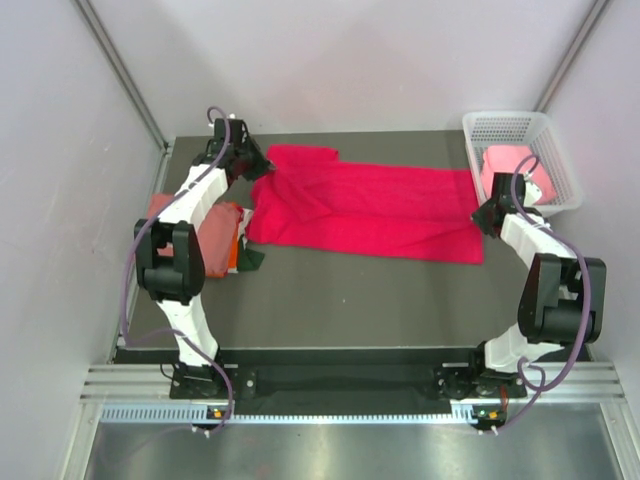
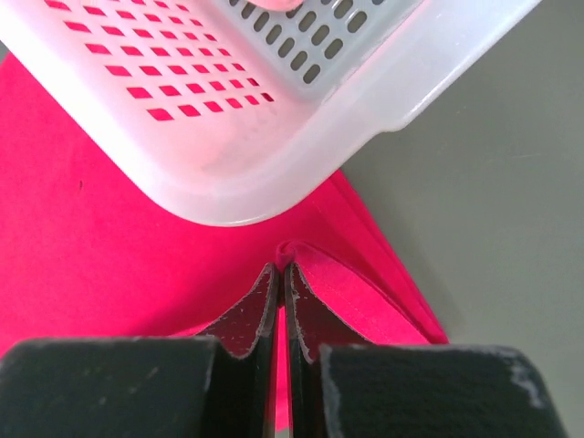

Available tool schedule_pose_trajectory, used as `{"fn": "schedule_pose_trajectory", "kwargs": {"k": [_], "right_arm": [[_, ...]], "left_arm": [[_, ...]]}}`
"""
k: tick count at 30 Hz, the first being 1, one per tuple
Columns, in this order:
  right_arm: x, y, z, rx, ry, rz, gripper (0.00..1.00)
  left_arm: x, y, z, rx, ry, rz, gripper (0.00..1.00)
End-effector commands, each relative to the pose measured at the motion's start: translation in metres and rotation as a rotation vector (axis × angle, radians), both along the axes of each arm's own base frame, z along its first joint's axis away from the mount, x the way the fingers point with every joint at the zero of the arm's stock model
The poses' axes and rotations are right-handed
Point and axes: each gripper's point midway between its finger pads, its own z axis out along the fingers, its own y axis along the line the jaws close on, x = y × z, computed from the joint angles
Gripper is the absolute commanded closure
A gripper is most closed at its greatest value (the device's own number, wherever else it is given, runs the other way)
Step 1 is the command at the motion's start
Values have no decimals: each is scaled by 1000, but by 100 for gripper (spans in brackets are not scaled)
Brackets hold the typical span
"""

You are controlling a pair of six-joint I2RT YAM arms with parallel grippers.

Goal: Fold and stack the t-shirts
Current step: Fold the tshirt

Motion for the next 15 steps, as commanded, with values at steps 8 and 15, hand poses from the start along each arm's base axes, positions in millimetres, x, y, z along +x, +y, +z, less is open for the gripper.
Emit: {"fn": "schedule_pose_trajectory", "kwargs": {"k": [8,15], "right_arm": [[30,-9,38,-67,-144,-21,54],[2,-1,54,-61,-236,-3,36]], "left_arm": [[49,-10,-5,-83,-77,-21,70],[32,-6,22,-69,-141,-9,4]]}}
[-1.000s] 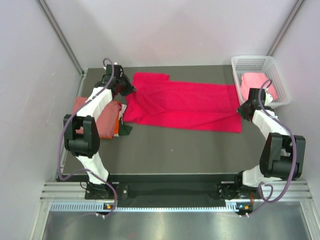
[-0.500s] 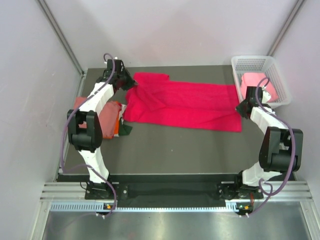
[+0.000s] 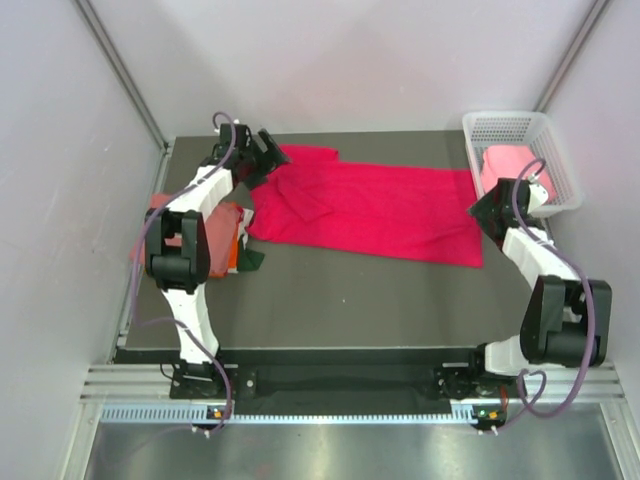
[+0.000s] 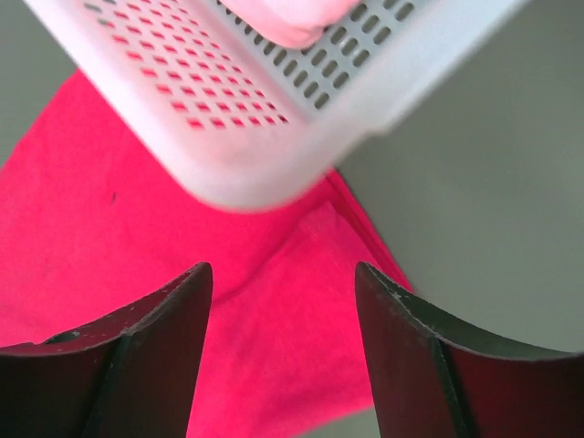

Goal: Fold and stack the t-shirts
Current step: Fold the tshirt

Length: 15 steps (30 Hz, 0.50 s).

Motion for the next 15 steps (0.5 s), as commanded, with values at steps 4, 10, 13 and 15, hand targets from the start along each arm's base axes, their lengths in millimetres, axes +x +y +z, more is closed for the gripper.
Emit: {"fn": "schedule_pose_trajectory", "kwargs": {"k": [4,10,13,15], "right_arm": [[-33,8,44,7,-216,-15,37],[-73,13,6,104,-240,-115,43],[-84,18,-14,161,-209,-148,46],[-90,21,-28,192,-176,-169,47]], "left_arm": [[-39,18,54,33,-145,46,2],[-93,39,54,52,-151,131,2],[-111,42,48,44,-109,138,2],[-119,43,45,43,-93,140,5]]}}
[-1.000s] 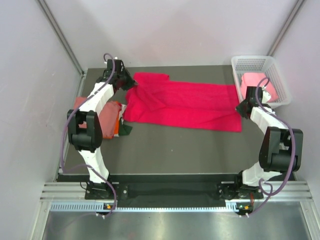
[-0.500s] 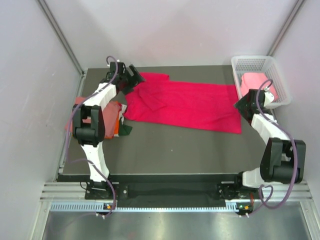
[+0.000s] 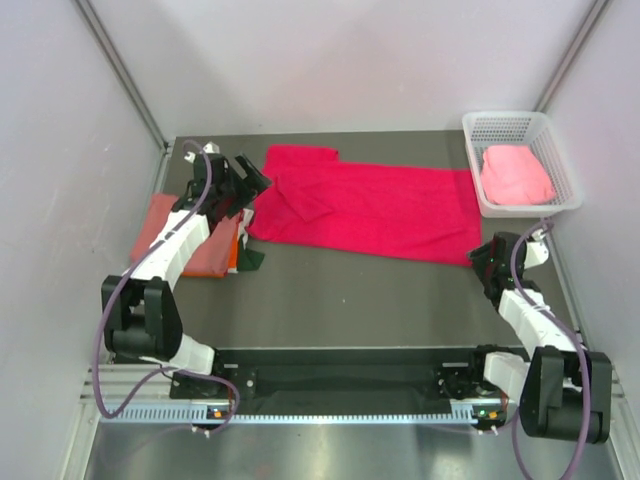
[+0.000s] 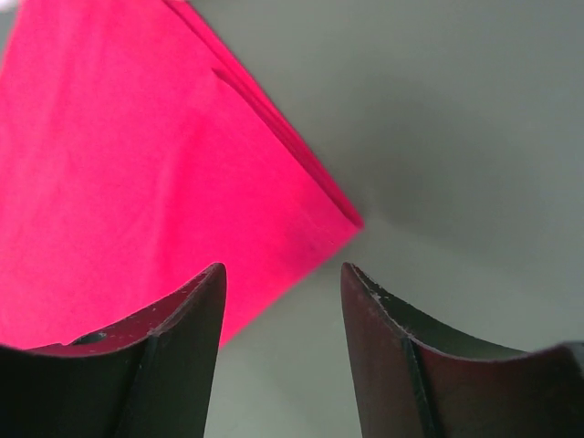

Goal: Fold and stack the t-shirts
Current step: Fold the tshirt

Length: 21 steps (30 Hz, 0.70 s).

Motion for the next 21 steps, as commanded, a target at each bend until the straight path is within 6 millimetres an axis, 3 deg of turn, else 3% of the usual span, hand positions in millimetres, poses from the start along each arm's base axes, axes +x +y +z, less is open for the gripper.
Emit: {"fn": "schedule_pose_trajectory", "kwargs": {"k": [1,5,7,13,14,15,19,21], "right_arm": [[10,6,2,76,-61,-48,47],[9,4,-18,117,-20,-107,50],[10,3,-27,132,-2,-125,50],[22,2,-39,174,6,-164,51],[24,1,-38,176,3,-177,55],[25,-1,-38,170,-2,-188,68],[20,-12,-36,145,9,-233,99],[15,-18,-34,122,8,-242,100]], "left_arm": [[-8,8,-2,-1,1,38,5],[-21,9,-6,-12,-4,39,7],[-28,8,-18,-21,14,41,9],[-41,5,-39,-28,44,17,10],[-43,5,-40,-28,45,14,11],[-46,4,-45,-26,52,8,11],[-53,-1,-51,-12,54,-22,12],[-55,-3,-54,13,54,-32,13]]}}
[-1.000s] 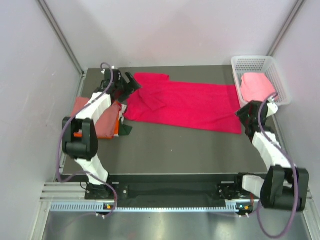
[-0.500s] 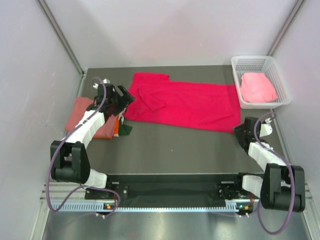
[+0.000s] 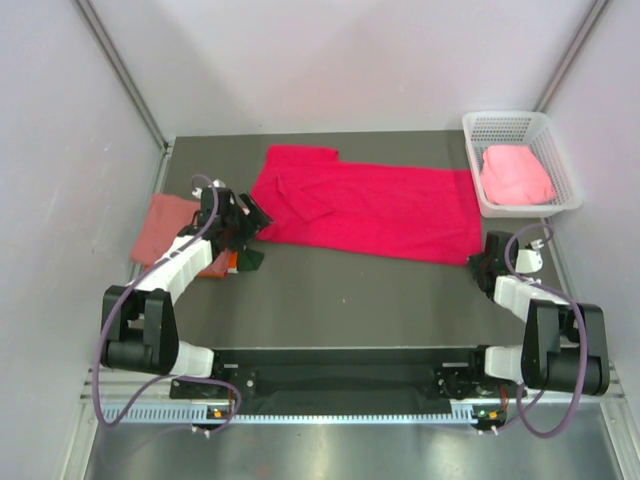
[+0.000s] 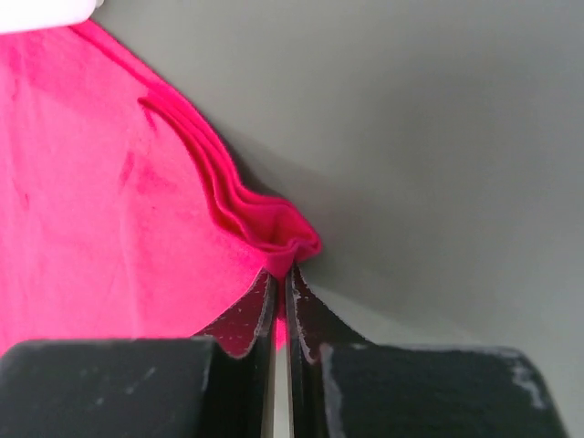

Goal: Fold and stack the t-shirts
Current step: Fold the tshirt

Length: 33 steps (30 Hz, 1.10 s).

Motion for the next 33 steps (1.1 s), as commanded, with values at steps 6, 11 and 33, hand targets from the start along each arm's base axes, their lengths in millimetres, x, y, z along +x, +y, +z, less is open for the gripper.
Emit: {"fn": "schedule_pose_trajectory", "kwargs": {"k": [6,11,33], "right_arm": [[-11,-26,20,-111,-39,-69,100],[-9,-22,16,-101,-42,-40,100],[-3,-17,23,-104,-72,1,100]], "left_arm": [[5,-16,20,110,-126,-69,12],[9,-19,6,153,-107,-65,12],[3,46,-78,440,134,102,10]]}}
